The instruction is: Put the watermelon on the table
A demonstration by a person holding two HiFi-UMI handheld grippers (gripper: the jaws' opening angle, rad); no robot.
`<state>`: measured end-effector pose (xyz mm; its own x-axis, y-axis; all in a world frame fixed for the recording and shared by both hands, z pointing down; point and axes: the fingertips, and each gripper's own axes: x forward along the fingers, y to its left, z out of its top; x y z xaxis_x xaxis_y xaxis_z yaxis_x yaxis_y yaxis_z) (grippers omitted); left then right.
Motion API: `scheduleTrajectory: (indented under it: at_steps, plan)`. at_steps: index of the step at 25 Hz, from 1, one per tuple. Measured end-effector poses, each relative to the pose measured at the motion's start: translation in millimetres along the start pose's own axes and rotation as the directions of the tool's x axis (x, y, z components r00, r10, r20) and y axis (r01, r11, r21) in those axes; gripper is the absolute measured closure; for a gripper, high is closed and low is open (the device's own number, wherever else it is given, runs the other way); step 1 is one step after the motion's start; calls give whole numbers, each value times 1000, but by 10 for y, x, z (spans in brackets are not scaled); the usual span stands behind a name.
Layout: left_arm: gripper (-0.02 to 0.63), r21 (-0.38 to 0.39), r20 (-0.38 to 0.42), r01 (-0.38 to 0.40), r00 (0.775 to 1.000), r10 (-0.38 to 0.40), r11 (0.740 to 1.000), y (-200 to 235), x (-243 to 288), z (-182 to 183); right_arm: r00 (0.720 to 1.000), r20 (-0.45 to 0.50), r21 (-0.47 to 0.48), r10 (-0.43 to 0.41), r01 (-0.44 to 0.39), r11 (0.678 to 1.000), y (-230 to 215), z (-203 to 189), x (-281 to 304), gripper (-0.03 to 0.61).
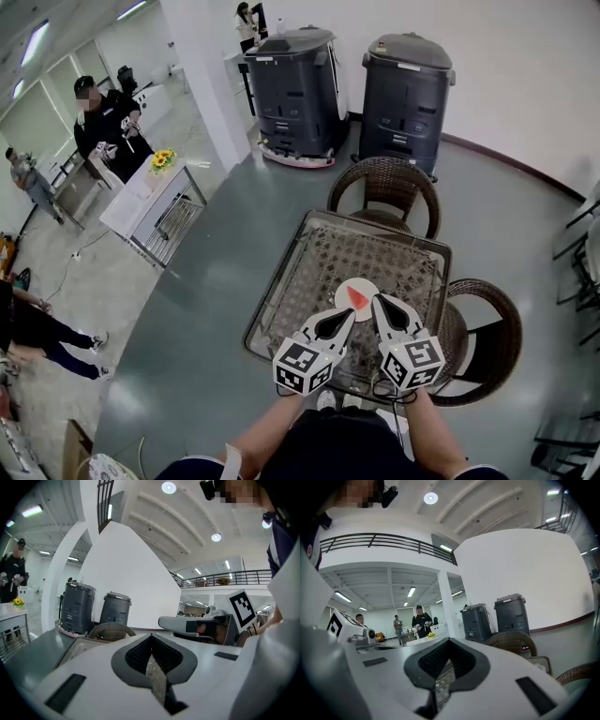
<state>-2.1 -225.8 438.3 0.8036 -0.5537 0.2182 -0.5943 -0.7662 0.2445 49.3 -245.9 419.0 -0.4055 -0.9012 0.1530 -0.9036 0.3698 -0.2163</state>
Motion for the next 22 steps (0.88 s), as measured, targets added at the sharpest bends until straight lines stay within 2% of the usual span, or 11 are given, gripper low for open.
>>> scheduleTrajectory:
  at_steps: [22]
  plan:
    - [610,15,24,7,1000,-7,1000,-74,6,138,999,36,-19,-8,8,1000,-36,158,-59,575]
